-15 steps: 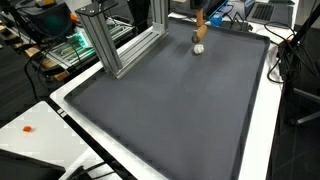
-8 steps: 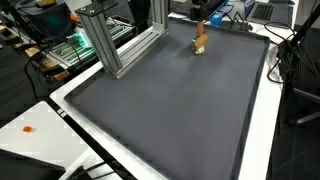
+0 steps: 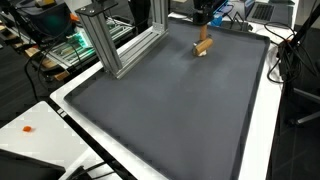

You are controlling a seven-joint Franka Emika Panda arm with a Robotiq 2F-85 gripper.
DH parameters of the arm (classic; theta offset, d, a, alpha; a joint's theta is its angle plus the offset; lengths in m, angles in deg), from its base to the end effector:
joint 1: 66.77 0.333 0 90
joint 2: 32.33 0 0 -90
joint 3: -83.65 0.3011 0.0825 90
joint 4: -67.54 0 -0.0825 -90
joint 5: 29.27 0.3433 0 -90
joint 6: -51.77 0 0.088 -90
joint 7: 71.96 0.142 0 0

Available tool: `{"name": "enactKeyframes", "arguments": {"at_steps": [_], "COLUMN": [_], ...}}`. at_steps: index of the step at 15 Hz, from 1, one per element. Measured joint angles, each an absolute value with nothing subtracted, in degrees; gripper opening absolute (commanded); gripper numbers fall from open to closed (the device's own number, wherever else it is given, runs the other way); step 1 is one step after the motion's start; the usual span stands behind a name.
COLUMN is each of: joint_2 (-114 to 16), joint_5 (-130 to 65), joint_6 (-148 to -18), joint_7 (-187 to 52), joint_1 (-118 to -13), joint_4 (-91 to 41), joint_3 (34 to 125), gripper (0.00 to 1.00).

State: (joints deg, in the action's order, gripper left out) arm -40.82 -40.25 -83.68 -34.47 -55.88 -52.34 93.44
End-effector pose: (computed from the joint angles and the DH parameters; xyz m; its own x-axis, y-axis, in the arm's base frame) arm 0.5190 0.1871 0.3417 0.9719 -0.1631 0.1700 -0.1700 -0.9851 0.0270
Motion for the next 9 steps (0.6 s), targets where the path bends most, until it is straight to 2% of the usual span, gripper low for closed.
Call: {"name": "enactKeyframes", "arguments": {"at_steps": [9], "joint_2": [-41.6], "joint_5": [-38.7], "joint_6": [-78.3], "joint_7": [-33.2], "joint_1": [-55.1], "joint_4": [-50.4], "joint_3": [92.7], "gripper": [0.22]}}
